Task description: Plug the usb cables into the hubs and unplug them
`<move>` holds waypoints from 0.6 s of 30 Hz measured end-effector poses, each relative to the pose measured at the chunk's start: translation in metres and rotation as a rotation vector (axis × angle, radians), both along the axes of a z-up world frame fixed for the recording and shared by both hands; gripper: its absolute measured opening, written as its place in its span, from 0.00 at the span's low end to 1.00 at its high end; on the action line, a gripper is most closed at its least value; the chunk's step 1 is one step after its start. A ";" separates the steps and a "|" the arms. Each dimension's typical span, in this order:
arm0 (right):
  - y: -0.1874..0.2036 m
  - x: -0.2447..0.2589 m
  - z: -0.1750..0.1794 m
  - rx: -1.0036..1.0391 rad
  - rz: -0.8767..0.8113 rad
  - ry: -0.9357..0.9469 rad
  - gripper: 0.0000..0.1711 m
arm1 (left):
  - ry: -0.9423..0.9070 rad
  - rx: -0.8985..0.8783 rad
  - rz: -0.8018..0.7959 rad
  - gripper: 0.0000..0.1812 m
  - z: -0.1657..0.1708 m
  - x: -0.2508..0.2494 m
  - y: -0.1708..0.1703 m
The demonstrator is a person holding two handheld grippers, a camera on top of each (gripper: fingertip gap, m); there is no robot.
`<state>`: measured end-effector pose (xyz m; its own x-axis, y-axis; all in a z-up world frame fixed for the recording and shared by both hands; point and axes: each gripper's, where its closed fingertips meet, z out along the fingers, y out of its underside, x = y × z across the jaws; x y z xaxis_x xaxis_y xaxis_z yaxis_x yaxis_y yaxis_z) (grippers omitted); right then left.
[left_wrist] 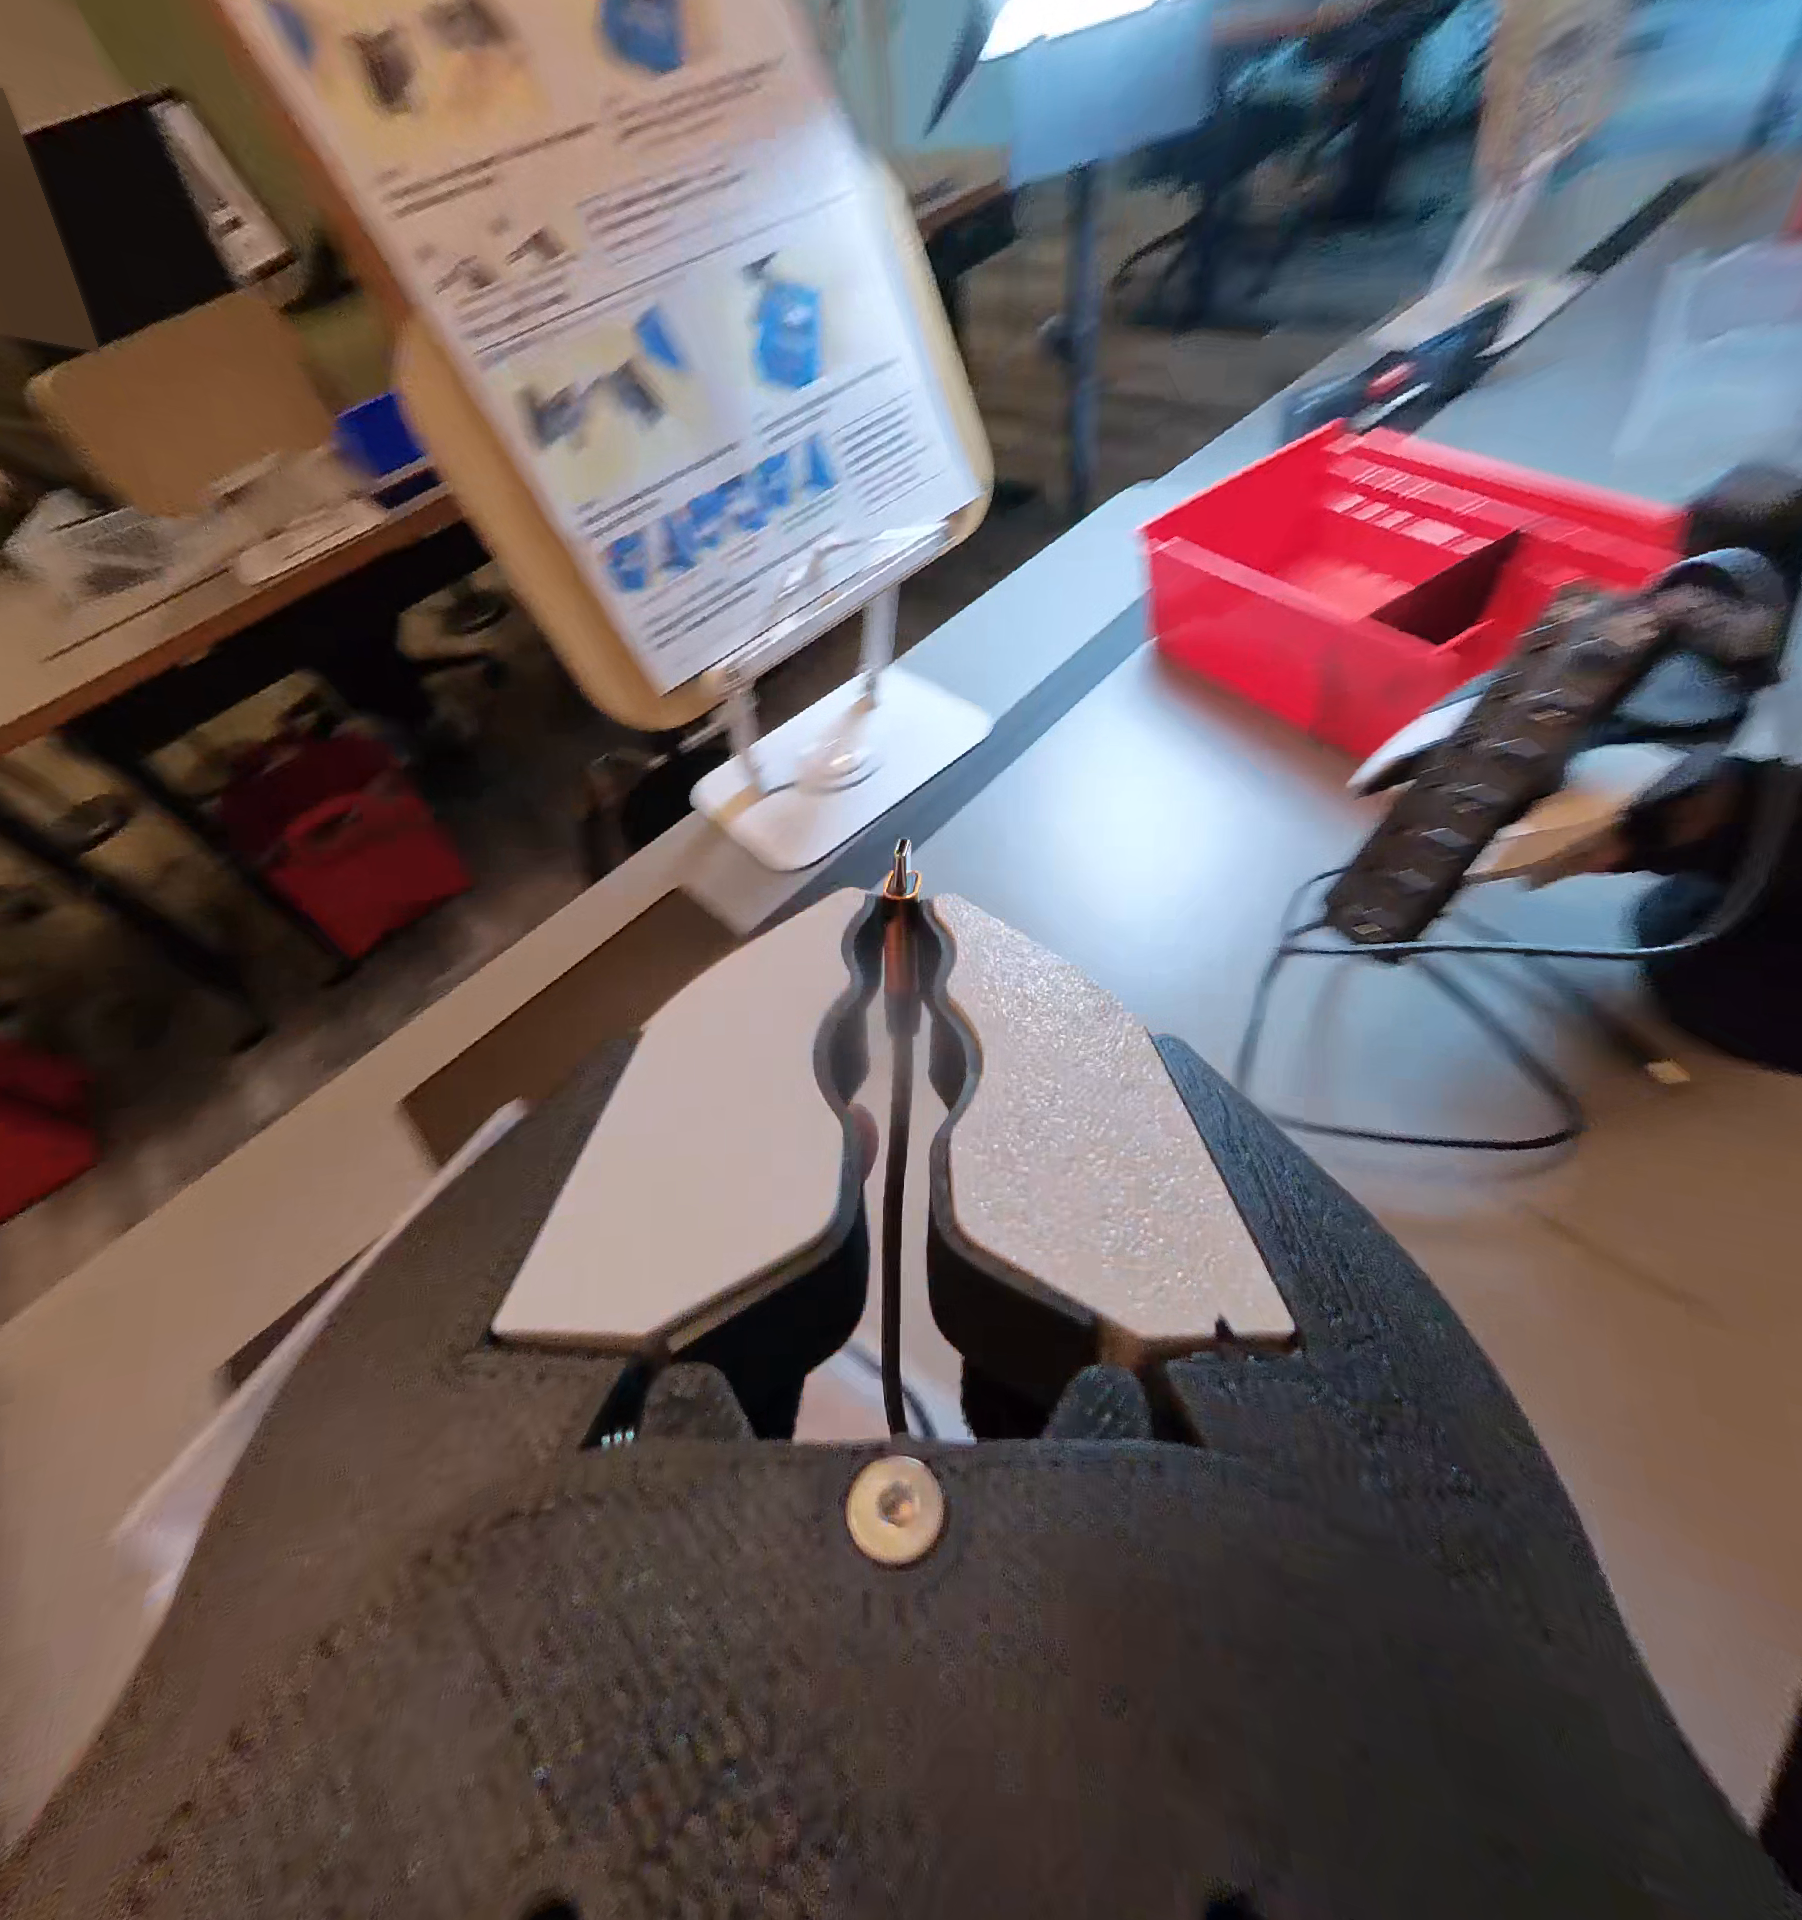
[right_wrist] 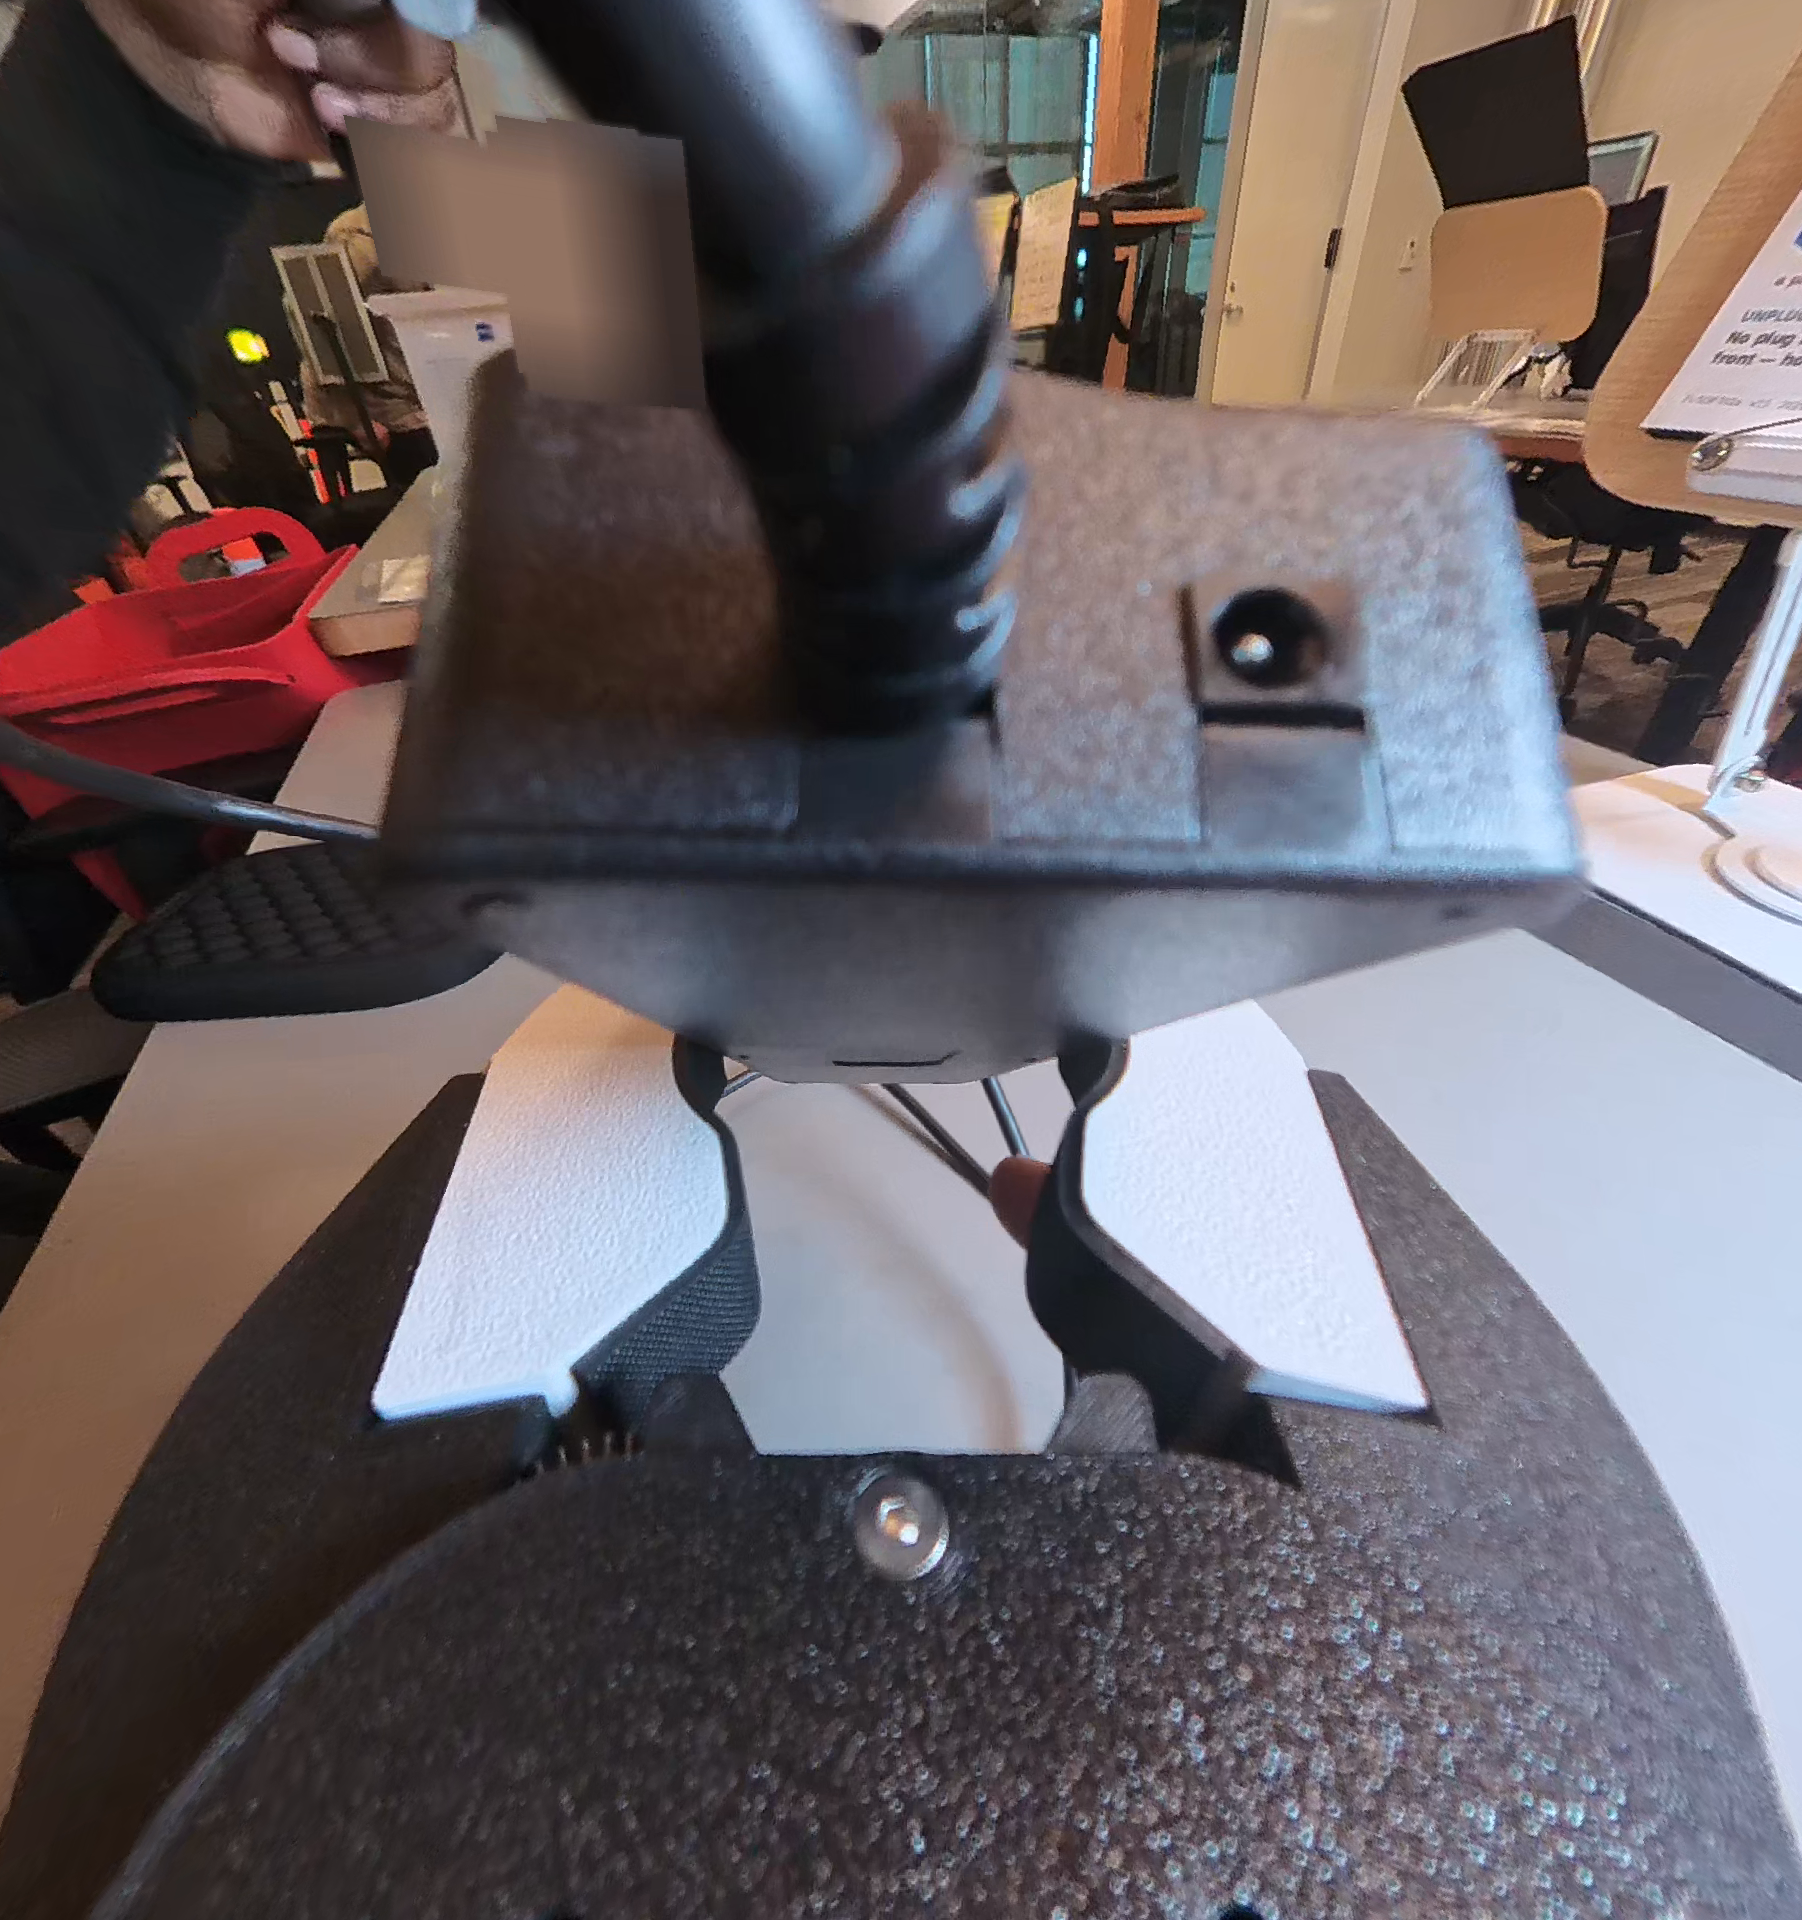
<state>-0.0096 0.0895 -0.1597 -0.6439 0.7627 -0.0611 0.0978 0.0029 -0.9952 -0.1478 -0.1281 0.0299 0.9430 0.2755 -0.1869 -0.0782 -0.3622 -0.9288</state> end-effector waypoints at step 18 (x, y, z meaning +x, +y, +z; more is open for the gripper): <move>0.024 -0.001 0.003 -0.030 -0.048 0.016 0.37 | -0.284 0.200 -0.386 0.03 -0.038 0.081 0.070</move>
<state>-0.0111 0.1130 -0.1565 -0.6075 0.7908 -0.0740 0.0812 -0.0308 -0.9962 -0.0670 -0.0576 -0.0083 0.9889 -0.0985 0.1117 0.0938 -0.1702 -0.9809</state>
